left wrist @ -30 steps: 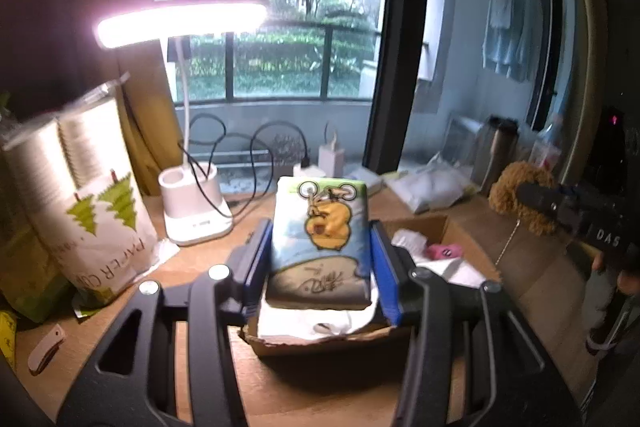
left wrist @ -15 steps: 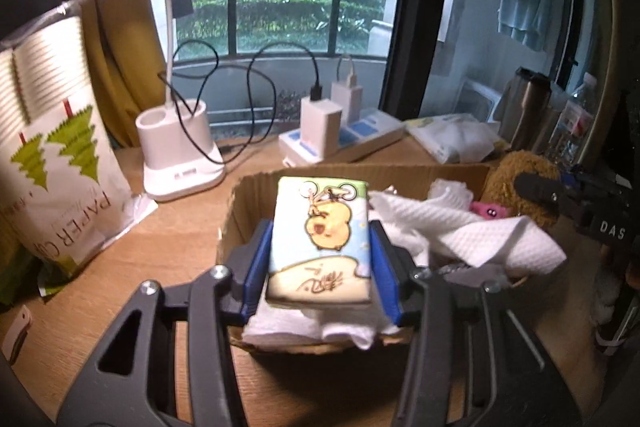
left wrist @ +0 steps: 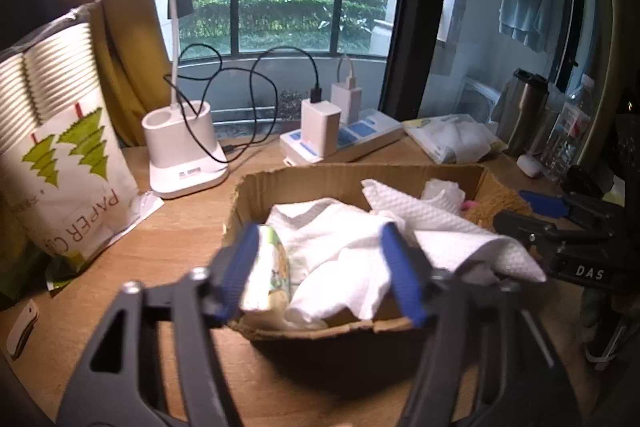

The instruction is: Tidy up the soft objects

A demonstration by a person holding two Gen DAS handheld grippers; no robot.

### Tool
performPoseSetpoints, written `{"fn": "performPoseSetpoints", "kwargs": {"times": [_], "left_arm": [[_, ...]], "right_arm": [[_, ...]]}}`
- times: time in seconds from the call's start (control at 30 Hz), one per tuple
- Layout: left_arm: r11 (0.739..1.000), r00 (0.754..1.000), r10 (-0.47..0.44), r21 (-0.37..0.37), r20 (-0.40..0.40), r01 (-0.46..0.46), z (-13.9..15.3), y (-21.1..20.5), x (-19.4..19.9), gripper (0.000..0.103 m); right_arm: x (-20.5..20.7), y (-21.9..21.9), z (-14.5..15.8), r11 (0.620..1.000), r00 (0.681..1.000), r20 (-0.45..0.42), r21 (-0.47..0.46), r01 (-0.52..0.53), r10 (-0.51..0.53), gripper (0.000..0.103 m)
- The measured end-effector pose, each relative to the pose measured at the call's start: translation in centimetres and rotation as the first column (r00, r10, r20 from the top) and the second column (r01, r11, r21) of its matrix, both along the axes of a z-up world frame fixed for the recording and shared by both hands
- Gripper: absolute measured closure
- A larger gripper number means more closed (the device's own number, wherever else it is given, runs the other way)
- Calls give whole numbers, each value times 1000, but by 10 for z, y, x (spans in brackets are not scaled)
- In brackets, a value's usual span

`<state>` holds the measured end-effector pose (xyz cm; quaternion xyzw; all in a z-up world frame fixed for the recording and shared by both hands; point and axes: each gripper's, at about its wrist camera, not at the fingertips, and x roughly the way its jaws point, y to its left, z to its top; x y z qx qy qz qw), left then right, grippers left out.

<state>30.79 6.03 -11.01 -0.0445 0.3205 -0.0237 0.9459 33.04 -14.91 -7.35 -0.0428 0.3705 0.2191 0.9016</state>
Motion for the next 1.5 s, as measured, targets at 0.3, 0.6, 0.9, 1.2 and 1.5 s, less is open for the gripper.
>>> {"fn": "performPoseSetpoints", "kwargs": {"times": [0.3, 0.6, 0.9, 1.2, 1.5], "left_arm": [[1000, 996, 16, -12, 87, -15, 30, 7, -36, 28], [1000, 985, 17, -18, 173, -14, 60, 12, -87, 27], [1000, 969, 10, -13, 247, -7, 88, 10, -143, 26], [1000, 953, -12, 11, 303, 10, 110, -5, -183, 24], [998, 923, -49, 51, 381, 32, 138, -22, -219, 19]], "right_arm": [[-30, -5, 30, 1000, 997, 70, 17, 17, -18, 31], [-71, -3, 59, 999, 990, 141, 30, 22, -26, 31], [-127, -4, 83, 999, 978, 204, 31, 26, -32, 31], [-172, -12, 110, 999, 959, 280, 32, 33, -41, 30], [-209, -30, 135, 997, 932, 356, 60, 51, -69, 30]]}}
